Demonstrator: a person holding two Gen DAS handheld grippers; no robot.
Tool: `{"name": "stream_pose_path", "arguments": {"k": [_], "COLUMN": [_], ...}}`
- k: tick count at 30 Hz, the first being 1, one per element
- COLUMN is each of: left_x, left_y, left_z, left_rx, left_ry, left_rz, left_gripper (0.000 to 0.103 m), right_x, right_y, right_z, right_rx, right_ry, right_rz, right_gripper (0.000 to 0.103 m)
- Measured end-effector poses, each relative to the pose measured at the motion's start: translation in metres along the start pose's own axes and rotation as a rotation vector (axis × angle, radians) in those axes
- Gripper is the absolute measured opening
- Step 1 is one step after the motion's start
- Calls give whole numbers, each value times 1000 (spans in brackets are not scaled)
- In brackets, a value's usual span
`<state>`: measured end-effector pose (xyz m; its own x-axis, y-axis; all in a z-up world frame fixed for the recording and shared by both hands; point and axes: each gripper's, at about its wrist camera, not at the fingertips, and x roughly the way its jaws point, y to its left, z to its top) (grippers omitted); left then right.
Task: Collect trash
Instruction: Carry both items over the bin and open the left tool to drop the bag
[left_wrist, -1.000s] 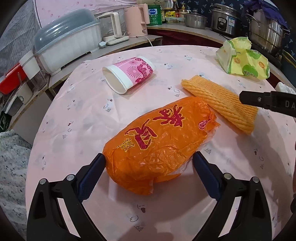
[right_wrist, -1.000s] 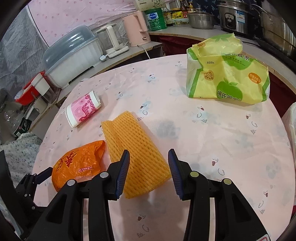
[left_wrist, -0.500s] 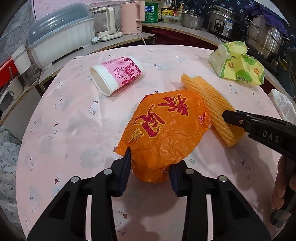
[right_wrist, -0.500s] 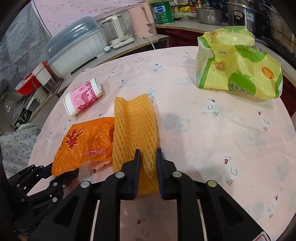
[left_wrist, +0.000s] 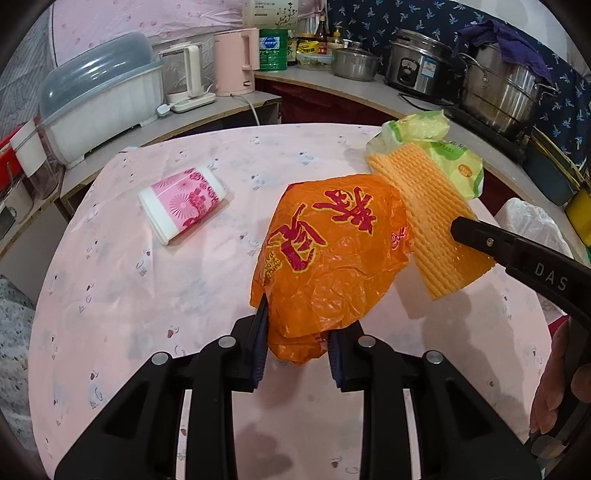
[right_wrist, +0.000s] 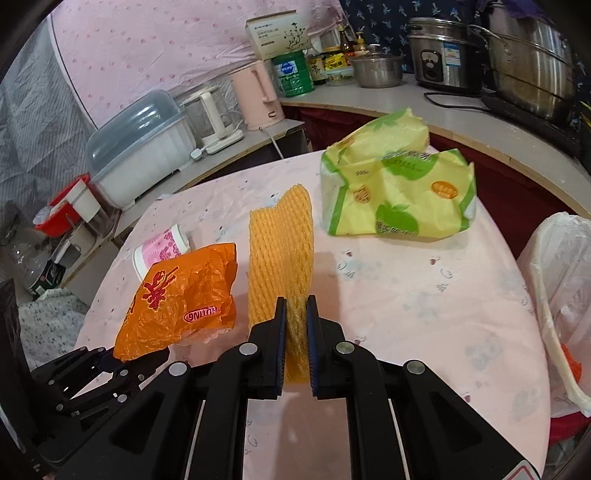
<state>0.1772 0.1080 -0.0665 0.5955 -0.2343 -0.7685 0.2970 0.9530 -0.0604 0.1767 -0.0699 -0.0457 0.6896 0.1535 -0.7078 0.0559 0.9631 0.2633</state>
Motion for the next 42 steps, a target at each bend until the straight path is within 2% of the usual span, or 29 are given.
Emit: {"name": "stream_pose_path", "arguments": {"k": [12,20,35,42], "left_x": [-15,-18,-4,10], "left_y": [-86,-158,-289,-330], "left_z": [27,36,33,40], "left_rx": [106,200,365,395], "left_ry": [-52,-62,-37,-14], "left_rz": [-55,-109,-200,-232], "left_gripper": [26,26,26,29], "right_x": [-73,-119,-170,-178], "right_y": [-74,-141,-245,-276], "right_z": [10,-3,-40,-54], "right_rx": [110,215,382,435], "right_ry": [-148,-222,-281,-285], "right_rz": [-55,-122,-255,-281], "right_gripper": [9,9,9,9]}}
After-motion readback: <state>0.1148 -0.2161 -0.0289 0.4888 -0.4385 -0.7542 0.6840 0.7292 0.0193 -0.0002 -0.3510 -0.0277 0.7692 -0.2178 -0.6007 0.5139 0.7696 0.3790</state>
